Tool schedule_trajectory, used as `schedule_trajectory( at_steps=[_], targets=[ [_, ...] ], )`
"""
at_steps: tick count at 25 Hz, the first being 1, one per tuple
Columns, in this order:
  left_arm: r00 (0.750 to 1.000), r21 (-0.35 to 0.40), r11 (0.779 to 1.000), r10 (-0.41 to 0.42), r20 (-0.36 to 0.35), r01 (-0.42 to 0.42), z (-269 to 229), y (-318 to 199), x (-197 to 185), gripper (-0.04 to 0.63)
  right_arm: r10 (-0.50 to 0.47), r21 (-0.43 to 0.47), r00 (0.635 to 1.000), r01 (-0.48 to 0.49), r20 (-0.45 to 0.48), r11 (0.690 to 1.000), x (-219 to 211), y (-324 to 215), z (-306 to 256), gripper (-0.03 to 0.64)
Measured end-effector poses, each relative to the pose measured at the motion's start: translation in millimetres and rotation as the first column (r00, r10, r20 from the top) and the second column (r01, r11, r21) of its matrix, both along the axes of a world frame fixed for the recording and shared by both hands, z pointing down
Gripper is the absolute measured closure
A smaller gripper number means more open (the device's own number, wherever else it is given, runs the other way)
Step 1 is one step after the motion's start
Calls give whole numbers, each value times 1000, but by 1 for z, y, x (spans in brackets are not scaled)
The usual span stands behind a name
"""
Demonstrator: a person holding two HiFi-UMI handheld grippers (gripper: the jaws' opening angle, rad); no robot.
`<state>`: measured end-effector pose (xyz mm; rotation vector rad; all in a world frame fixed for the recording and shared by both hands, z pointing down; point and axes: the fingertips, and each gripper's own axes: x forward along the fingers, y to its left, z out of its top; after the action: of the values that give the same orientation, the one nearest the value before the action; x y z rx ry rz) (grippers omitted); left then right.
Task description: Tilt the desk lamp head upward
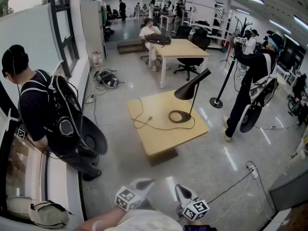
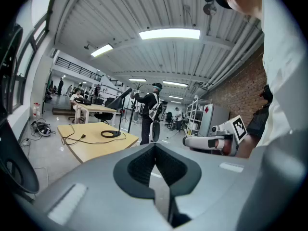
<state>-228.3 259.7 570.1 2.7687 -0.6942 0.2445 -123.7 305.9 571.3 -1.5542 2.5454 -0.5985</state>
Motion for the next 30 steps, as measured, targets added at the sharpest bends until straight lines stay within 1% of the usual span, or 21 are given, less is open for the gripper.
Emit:
schedule_trajectory(
  at_steps=[4, 7, 11, 14, 17, 21, 23, 26, 30],
  targets=[
    [1000, -14, 1000, 4, 2, -4, 3, 8, 4, 594, -15, 2, 1000, 15, 2, 1000, 5, 7, 2, 606],
    [1000, -10, 1000, 1, -6, -1, 0, 5, 4, 595, 2, 5, 1000, -2, 7, 1000, 7, 2, 2, 606],
    [1000, 5, 1000, -3, -6, 4, -1, 3, 5, 595, 27, 26, 997, -29, 70, 999, 14, -4, 0, 604],
    [1000, 11, 1000, -9, 1, 9, -2, -1, 3, 595, 15, 47, 996, -19, 84, 999, 12, -9, -4, 604],
    [1000, -9, 1000, -1, -1, 1, -2, 3, 8, 595, 23, 35, 996, -26, 80, 999, 16, -5, -3, 604],
    [1000, 8, 1000, 1, -1, -1, -7, -1, 14, 595, 32, 33, 998, -34, 60, 999, 23, -8, -1, 604],
    [1000, 0, 1000, -4, 1, 4, -7, -1, 15, 595, 36, 27, 998, -37, 54, 999, 24, -7, -2, 604],
    [1000, -19, 1000, 21, -6, -21, -6, 8, 20, 594, 59, 8, 997, -60, 53, 998, 29, 0, 2, 604],
    [999, -14, 999, 46, -9, -46, -10, 11, 25, 595, 81, -8, 996, -81, 44, 997, 33, 5, 3, 604]
  ],
)
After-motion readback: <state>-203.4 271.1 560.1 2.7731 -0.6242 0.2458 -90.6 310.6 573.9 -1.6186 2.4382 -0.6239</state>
